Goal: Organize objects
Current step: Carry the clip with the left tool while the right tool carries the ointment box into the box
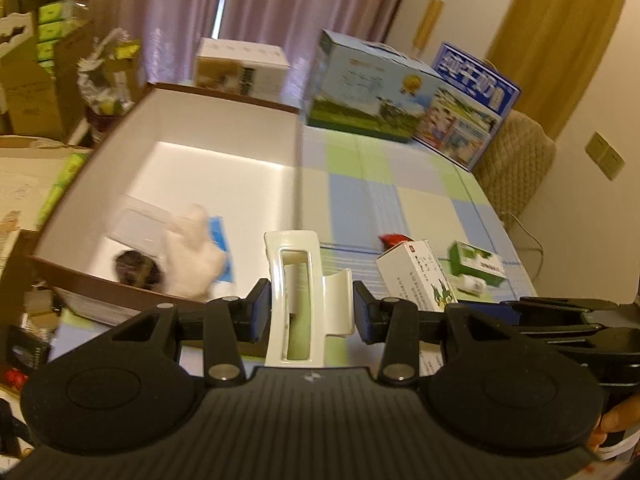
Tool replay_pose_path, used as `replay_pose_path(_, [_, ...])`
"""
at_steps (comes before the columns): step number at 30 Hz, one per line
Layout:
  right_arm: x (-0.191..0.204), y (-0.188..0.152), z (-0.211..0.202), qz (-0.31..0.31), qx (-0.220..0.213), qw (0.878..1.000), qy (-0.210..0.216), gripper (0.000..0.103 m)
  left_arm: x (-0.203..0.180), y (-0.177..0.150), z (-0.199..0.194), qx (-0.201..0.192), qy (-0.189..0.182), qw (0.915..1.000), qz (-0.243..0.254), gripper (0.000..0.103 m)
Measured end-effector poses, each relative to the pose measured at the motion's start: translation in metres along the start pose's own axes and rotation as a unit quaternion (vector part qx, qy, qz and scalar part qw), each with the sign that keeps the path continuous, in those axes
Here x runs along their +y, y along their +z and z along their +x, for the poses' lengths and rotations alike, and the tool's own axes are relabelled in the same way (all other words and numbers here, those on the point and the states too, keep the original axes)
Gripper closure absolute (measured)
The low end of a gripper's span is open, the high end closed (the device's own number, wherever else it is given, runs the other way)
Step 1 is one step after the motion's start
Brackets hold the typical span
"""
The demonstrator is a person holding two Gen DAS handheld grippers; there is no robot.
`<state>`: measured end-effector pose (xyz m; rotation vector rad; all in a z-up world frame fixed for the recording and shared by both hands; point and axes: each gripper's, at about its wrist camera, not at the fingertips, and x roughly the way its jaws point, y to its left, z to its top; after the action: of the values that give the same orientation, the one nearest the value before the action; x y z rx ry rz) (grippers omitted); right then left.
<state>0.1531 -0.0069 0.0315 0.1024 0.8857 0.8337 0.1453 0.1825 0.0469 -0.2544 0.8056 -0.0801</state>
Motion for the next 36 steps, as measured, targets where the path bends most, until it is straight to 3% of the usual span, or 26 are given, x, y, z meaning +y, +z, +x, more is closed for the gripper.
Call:
replay_pose_path(9, [0.037,0.026,0.046,-0.005,-0.01,1.0,0.009,0.068,0.061,0.016,-0.015,-0.02,0.025,0.9994,-0.012,0.066])
replay_pose_path(17, [0.049,0.047,0.079,0.004,-0.018,1.0,-0.014,0.068,0.093,0.039,-0.005,-0.027,0.028,0.9992,-0.003,0.066])
replay_pose_path(36, [0.024,0.075,0.167,0.007,0.02,0.991,-0.13,0.068,0.123,0.08,0.083,0.025,0.018,0.9994,0.015,0.066])
